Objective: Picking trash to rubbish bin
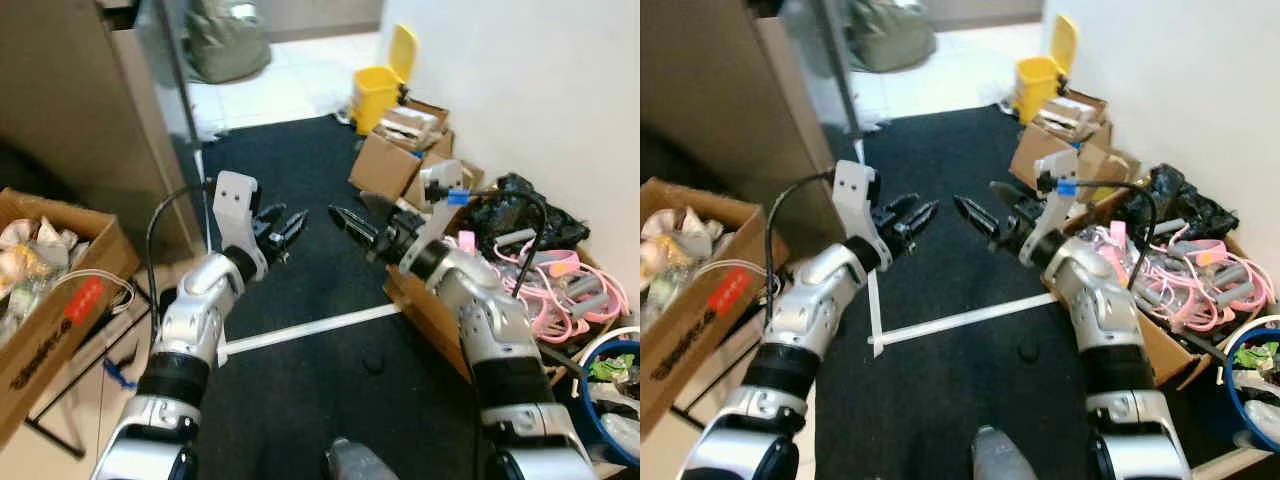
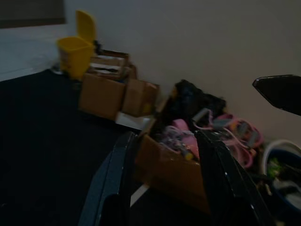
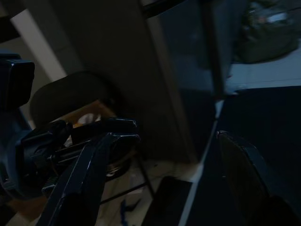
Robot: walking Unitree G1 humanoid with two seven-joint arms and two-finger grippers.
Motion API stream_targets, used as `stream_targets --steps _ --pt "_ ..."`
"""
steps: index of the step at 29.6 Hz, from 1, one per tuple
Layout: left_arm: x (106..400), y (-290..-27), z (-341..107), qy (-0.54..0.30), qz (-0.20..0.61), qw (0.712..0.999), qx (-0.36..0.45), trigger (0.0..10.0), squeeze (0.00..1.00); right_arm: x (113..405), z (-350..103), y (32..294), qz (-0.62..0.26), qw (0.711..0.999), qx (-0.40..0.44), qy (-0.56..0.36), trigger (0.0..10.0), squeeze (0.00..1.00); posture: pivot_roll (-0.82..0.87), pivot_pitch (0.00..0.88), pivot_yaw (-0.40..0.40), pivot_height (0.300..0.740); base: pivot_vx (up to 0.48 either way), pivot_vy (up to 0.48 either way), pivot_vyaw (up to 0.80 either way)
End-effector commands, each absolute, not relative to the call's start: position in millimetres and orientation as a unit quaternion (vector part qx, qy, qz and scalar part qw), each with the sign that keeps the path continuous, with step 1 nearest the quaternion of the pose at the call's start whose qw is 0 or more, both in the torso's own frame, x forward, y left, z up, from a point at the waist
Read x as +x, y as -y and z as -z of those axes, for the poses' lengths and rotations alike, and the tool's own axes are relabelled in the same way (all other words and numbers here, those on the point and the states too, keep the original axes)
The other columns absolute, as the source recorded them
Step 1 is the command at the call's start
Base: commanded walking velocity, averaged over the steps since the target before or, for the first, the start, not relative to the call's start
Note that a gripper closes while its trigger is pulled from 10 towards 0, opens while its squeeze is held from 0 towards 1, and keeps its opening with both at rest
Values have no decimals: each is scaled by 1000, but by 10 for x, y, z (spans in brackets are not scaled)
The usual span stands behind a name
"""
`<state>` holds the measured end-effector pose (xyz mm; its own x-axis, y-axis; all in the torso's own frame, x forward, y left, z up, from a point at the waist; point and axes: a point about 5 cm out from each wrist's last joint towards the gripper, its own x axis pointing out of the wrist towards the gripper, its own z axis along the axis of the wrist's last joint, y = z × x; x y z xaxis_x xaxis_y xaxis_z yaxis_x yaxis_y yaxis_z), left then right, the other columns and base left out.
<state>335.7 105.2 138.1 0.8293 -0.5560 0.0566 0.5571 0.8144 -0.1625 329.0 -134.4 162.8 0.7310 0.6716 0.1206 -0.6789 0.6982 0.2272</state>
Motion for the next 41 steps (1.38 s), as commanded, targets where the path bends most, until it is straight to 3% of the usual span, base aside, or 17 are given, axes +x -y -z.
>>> stream_targets --steps 1,8,13,19,28,41 --pt "3349 -1056 -1339 -4 291 953 -86 10000 0 3293 -1620 1369 -365 922 130 9 10000 0 -83 0 23 740 0 0 -800" --pt "3320 -1095 -1310 -7 280 957 -79 10000 0 3258 -1603 1414 -357 928 110 10 10000 0 -76 0 17 740 0 0 -800" --pt "3134 -1143 -1210 -15 266 960 -92 10000 0 3021 -1481 1531 -365 925 104 -7 10000 0 -67 0 8 740 0 0 -800" --pt "2997 -1173 -1157 -18 255 961 -100 10000 0 2934 -1451 1559 -353 929 113 -7 10000 0 -66 0 -4 740 0 0 -800" --pt "3018 -1152 -1159 -19 274 956 -105 10000 0 2857 -1415 1549 -336 933 130 7 10000 0 -99 0 19 740 0 0 -800" --pt "3001 -1125 -1186 -17 267 955 -128 10000 0 3002 -1461 1504 -348 931 113 11 10000 0 -79 0 15 740 0 0 -800"
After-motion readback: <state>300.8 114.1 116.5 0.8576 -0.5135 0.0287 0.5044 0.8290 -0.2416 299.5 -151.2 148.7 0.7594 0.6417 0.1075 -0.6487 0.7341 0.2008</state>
